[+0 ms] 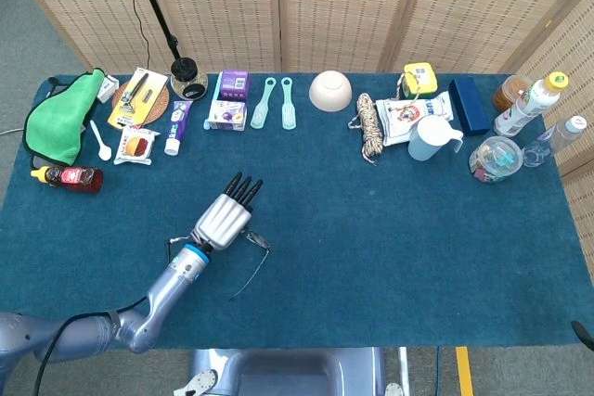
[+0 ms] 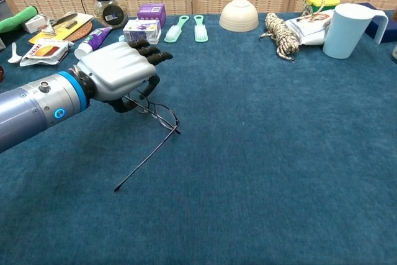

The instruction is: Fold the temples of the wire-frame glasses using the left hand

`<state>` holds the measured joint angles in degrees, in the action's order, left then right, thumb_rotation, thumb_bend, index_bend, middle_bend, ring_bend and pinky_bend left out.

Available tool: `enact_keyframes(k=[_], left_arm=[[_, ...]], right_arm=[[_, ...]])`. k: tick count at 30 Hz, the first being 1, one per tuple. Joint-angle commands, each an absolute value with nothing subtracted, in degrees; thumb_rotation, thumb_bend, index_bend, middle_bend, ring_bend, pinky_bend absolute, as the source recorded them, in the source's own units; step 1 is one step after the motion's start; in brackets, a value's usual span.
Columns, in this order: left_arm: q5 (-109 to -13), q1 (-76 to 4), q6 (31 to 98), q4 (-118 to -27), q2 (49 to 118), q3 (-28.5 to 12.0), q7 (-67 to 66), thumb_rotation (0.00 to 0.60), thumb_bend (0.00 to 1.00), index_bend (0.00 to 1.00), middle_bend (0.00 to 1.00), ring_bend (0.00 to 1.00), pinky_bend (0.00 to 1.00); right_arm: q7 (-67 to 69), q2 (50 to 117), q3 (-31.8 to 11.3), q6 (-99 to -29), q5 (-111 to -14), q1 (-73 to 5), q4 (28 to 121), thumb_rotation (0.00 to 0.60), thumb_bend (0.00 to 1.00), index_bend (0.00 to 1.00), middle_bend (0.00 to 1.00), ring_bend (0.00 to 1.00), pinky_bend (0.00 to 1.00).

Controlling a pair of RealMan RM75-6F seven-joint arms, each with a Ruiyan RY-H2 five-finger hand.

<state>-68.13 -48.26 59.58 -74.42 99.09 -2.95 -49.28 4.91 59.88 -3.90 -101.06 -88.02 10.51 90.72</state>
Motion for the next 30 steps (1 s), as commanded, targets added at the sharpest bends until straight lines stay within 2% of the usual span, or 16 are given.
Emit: enact_keyframes(k=[1,9,12,15,17,20,30], left_arm=[[-69.63,-49.09,59.73,-72.23,100.48,-3.54,-49.58,0.6,0.34,0.55,0.03,0.0,0.0],[-71.91,-50.6,60.26,-66.12,104.29,-5.11,-49.69,0.6,0.34,0.54,0.03,0.0,0.0],[-72.61,-50.86,60.19,-65.02,104.98,-5.36,-48.91,0.6,0.34,0.47,0.03,0.0,0.0],[-72.68,-50.92,59.84,-64.86,105.02,-5.48,-48.96,0.6,0.34,0.28,0.01,0.0,0.0],[-72.21,-50.8,59.44,-65.51,104.6,-5.64,-49.41,0.6,0.34,0.11,0.0,0.0,0.0],[-70.43,-50.23,58.69,-68.24,103.02,-6.13,-50.37,0.6,0.34,0.0,0.0,0.0,0.0],[-65.68,-47.84,58.52,-79.59,94.71,-5.18,-55.38,0.6,0.34,0.0,0.0,0.0,0.0]], right_arm=[[5.0,59.88,-3.92,-101.08,-87.89,10.59,90.67,0.6,0.0,0.25,0.12,0.15,0.22],[5.44,59.83,-3.98,-101.3,-87.5,10.94,90.34,0.6,0.0,0.25,0.12,0.15,0.22],[5.48,59.84,-3.97,-101.32,-87.49,11.0,90.34,0.6,0.0,0.25,0.12,0.15,0.22],[5.48,59.85,-3.94,-101.4,-87.52,11.09,90.35,0.6,0.0,0.25,0.12,0.15,0.22],[5.53,59.83,-3.94,-101.46,-87.51,11.15,90.34,0.6,0.0,0.25,0.12,0.15,0.22],[5.6,59.75,-3.96,-101.53,-87.57,11.18,90.34,0.6,0.0,0.25,0.12,0.15,0.22],[4.8,59.78,-3.93,-100.92,-88.74,10.34,90.94,0.6,0.0,0.25,0.12,0.15,0.22]])
